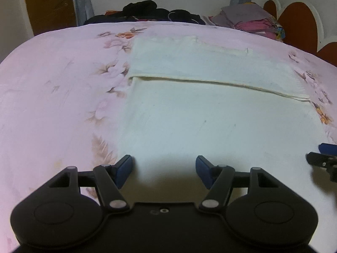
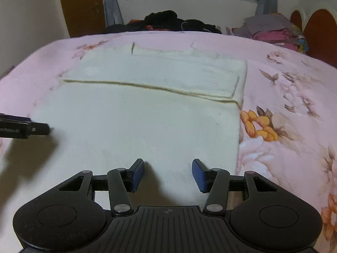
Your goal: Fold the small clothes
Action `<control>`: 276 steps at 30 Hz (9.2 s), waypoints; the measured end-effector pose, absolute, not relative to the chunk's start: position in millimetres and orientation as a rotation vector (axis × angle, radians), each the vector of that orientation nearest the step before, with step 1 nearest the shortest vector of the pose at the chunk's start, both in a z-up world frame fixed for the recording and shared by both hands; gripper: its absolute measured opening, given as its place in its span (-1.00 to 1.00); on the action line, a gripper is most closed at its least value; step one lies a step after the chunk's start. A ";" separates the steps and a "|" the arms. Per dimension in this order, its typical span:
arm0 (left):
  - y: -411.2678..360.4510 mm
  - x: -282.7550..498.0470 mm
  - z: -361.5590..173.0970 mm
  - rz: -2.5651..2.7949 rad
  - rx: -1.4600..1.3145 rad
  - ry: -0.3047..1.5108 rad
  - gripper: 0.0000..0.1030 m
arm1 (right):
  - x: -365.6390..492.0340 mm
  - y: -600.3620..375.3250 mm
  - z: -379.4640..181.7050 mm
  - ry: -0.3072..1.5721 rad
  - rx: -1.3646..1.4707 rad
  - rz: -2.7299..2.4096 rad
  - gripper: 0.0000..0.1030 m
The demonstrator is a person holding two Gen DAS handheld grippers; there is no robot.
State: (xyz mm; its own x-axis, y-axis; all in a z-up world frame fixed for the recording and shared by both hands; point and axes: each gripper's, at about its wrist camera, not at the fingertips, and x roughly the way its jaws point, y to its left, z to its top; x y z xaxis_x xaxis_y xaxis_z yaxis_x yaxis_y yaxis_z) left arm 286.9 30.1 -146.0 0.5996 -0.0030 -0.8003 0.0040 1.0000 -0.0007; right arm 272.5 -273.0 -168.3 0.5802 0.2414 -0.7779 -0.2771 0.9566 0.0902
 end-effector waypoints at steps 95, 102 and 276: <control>86.3 217.4 -65.5 -0.325 -0.279 0.754 -0.93 | 157.3 -305.3 -64.0 0.737 0.250 0.154 -0.87; 81.8 278.5 -61.4 -0.283 -0.320 0.707 -0.94 | 225.3 -317.8 -54.7 0.674 0.282 0.153 -0.87; 45.2 333.7 -129.1 -0.201 -0.083 0.971 0.28 | 301.6 -242.5 -139.4 0.856 0.134 0.082 -0.23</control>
